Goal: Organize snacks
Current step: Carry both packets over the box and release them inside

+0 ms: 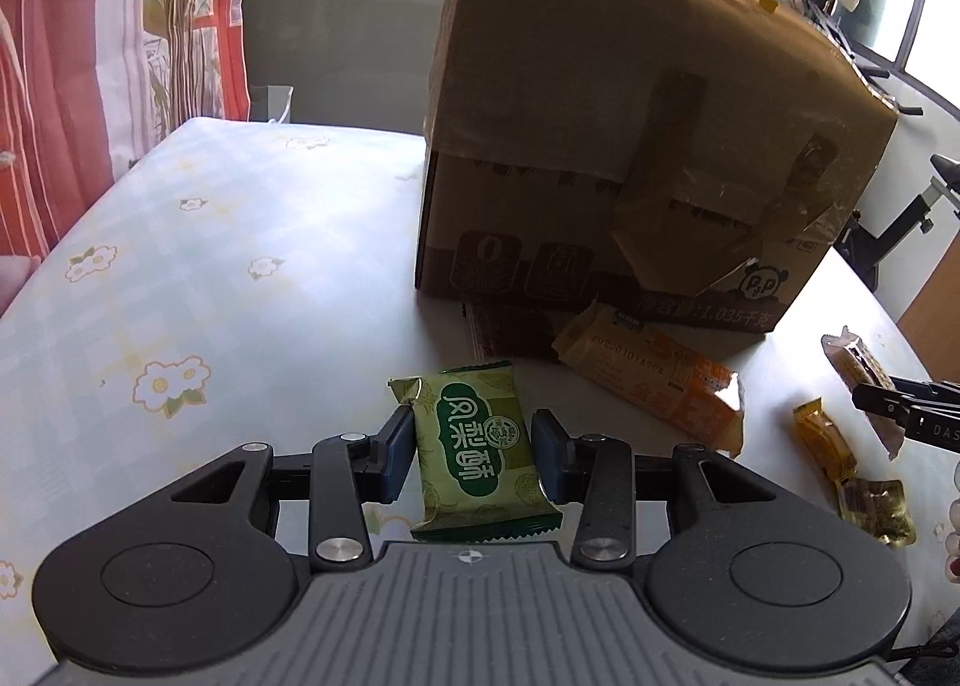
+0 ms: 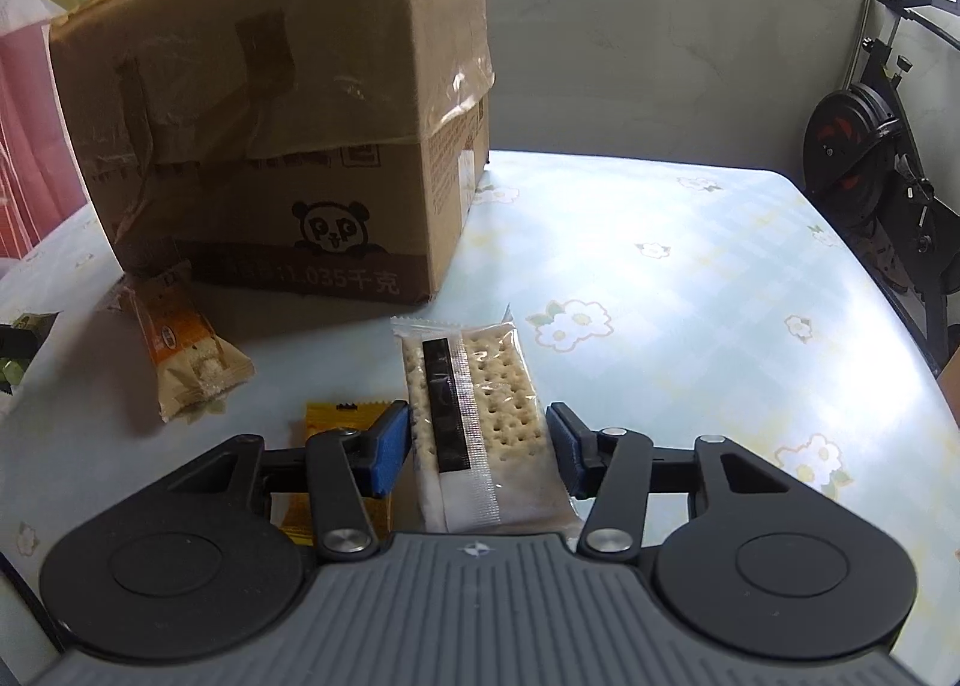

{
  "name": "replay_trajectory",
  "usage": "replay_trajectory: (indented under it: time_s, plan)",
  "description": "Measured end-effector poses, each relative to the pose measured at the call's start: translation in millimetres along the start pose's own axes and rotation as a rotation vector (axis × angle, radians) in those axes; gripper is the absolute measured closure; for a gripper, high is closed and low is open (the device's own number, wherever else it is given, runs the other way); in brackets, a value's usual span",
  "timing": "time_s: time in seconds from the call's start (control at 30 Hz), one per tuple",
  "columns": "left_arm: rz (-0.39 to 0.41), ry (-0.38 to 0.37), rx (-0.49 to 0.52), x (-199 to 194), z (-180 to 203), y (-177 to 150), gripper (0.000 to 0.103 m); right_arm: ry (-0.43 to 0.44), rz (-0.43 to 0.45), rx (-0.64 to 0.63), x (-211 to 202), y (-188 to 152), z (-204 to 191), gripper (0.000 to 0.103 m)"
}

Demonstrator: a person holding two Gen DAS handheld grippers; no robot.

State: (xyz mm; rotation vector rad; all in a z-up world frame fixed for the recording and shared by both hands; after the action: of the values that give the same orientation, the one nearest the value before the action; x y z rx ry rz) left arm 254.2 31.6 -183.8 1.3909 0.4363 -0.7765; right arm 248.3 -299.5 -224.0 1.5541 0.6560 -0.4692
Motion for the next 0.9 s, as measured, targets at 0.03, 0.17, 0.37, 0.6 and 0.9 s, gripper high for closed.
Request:
replay_trajectory:
  time_s: [0.03,0.17,0.37,0.6,0.9]
  plan:
    - [0.016,-0.008,-0.001,-4,1,5,0.059,0.004,0.018,0.003,-5,4,0,0.053]
    - [0.093,-0.049,0.005,-21,6,26,0.059,0.005,0.102,0.019,-28,23,4,0.053]
    - [0.224,-0.094,0.006,-51,13,67,0.059,0.028,0.234,0.100,-63,53,12,0.053]
    - [0.356,-0.128,0.072,-71,34,118,0.059,0.055,0.380,0.061,-88,104,4,0.053]
    - [0.384,-0.118,0.127,-31,59,184,0.059,0.194,0.414,0.170,-54,198,2,0.053]
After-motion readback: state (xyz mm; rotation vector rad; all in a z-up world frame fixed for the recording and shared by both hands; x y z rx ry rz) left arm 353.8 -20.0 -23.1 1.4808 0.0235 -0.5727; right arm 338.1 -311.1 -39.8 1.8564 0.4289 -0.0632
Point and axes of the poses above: each gripper's, at about its wrist camera, not at the fingertips, and x roughly the way its jaws point, z to its right, y to its top, the point moved 2 cm from there along x, roughly the way its jaws point, and after that the axes turned 1 degree about -x, right-handed, at the moved point
